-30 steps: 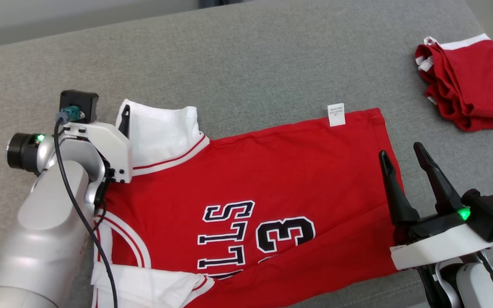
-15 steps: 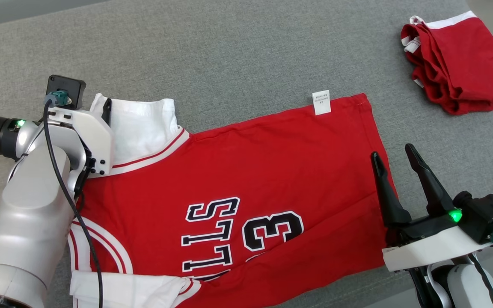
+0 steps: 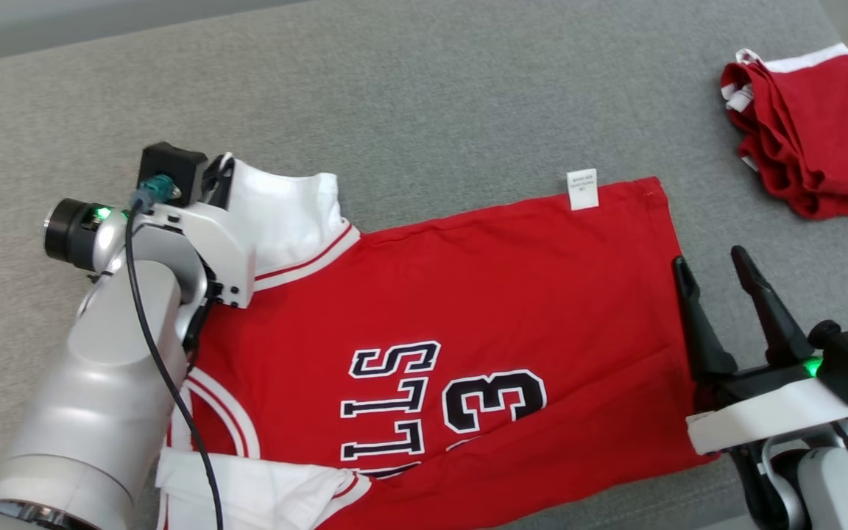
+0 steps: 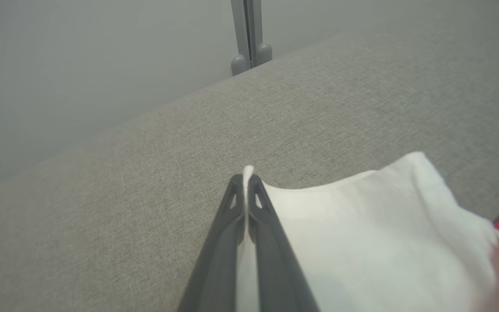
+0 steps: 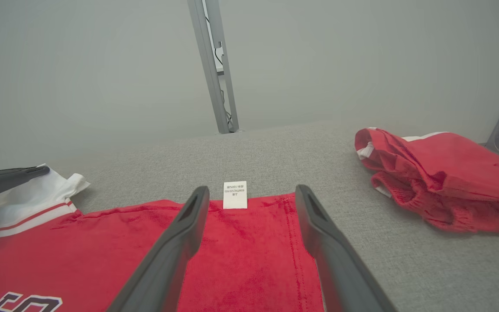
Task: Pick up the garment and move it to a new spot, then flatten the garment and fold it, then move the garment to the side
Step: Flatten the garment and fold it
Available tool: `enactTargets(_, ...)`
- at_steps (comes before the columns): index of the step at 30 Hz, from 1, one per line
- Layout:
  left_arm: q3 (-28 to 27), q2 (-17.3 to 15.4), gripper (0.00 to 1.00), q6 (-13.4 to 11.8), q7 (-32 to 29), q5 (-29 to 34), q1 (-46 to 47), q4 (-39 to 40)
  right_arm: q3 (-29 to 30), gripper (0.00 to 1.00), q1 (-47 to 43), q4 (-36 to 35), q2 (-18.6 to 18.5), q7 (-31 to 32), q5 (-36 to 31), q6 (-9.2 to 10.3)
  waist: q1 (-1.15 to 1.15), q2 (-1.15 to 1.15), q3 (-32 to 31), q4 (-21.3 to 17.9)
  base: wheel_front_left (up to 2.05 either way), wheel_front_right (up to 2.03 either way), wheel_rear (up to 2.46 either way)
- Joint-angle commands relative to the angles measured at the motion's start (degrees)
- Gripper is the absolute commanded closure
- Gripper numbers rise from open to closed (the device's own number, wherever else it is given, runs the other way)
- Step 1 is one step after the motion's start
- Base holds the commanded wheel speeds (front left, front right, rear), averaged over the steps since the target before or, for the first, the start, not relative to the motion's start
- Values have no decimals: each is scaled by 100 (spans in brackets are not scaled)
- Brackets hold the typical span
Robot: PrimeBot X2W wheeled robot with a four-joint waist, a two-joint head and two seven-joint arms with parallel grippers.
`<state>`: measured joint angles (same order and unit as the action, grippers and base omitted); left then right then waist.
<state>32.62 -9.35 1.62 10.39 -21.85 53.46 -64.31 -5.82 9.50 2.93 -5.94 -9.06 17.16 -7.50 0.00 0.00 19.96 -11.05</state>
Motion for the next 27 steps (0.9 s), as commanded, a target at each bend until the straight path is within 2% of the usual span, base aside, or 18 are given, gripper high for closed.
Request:
enactTargets(1,-19,-22,100,1,111,-49,-60,51,54,0,94,56,-84,42,24,3,0,0,-114,137,0,0,0)
enactTargets(7,-38,168,100,88,432,-125,-411,522,425,0,361,605,-356,379,357,3,0,0,-320,539,0,0,0)
enactTargets(14,-81,143,100,41,484,-79,-884,1629,630,0,885,1652,-830,680,706,3,0,0,-358,959,0,0,0)
enactTargets(20,-159,56,100,-82,481,-75,-1422,2675,532,0,1444,2577,-1203,805,893,3,0,0,-254,1242,0,0,0)
enactTargets(27,-107,10,100,-183,386,-148,-1756,3322,295,0,1996,3406,-1491,955,1181,3,0,0,-148,1469,0,0,0)
